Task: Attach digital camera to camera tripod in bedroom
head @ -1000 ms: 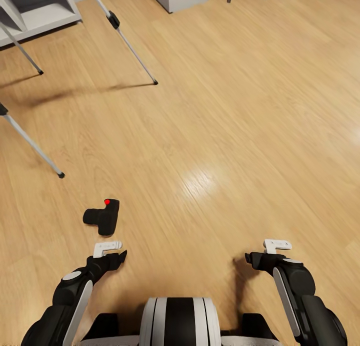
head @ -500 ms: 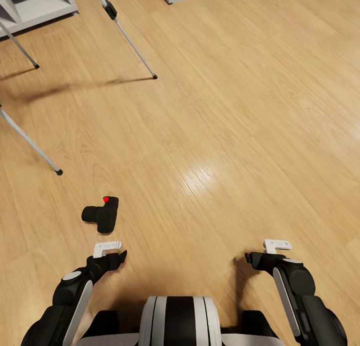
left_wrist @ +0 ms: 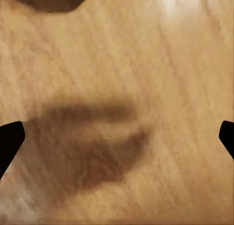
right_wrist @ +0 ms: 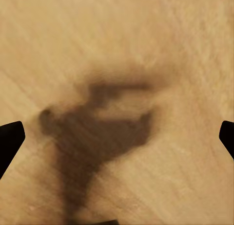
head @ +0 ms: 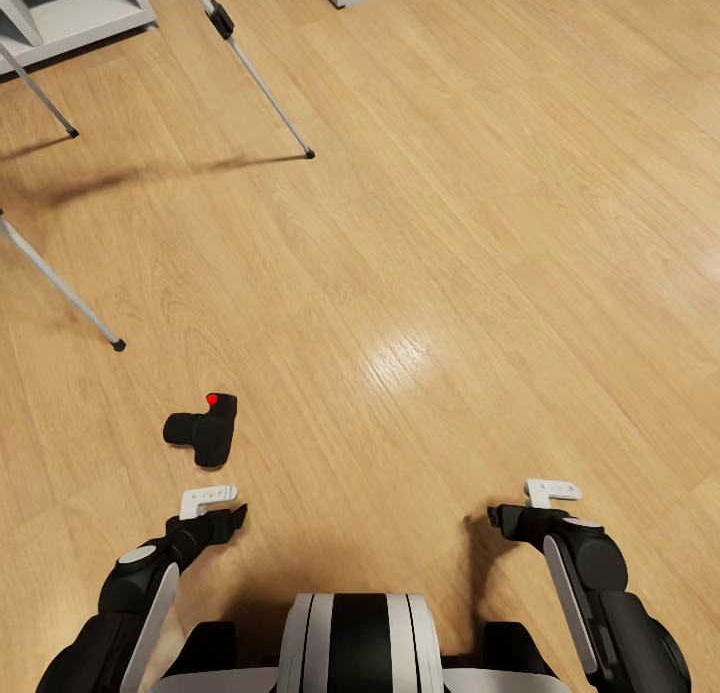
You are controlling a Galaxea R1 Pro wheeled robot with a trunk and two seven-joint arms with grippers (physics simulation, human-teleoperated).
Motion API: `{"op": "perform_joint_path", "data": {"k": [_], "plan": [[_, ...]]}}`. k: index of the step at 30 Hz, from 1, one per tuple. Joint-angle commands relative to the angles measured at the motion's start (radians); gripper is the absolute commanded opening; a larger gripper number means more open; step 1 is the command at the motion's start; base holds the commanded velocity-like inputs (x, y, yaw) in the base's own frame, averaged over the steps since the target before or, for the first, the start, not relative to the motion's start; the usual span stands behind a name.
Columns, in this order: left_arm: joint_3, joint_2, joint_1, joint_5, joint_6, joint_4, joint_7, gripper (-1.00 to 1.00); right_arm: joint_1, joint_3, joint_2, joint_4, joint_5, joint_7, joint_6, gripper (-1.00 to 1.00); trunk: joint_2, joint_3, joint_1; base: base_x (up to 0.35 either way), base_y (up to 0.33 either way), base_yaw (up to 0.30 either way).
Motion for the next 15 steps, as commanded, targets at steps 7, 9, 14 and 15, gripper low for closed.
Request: {"op": "perform_joint_path", "data": {"k": [7, 9, 14, 15], "plan": [[0.018, 0.014, 0.0, 0.012, 0.005, -0.001, -0.002, 1.0, 0.0, 0.004, -0.016, -0.002, 0.0, 0.001, 0.005, 1.0, 0.0, 0.0, 0.0, 0.0, 0.0, 0.0], [0.019, 0.015, 0.0, 0.012, 0.005, -0.001, -0.002, 1.0, 0.0, 0.005, -0.017, -0.002, 0.001, 0.001, 0.005, 1.0, 0.0, 0.0, 0.0, 0.0, 0.0, 0.0], [0.021, 0.017, 0.0, 0.013, -0.005, -0.001, -0.003, 1.0, 0.0, 0.006, -0.018, -0.002, 0.0, 0.002, 0.005, 1.0, 0.0, 0.0, 0.0, 0.0, 0.0, 0.0], [0.021, 0.017, 0.0, 0.012, -0.01, -0.001, -0.004, 1.0, 0.0, 0.006, -0.018, -0.002, 0.0, 0.002, 0.005, 1.0, 0.0, 0.0, 0.0, 0.0, 0.0, 0.0]]}}
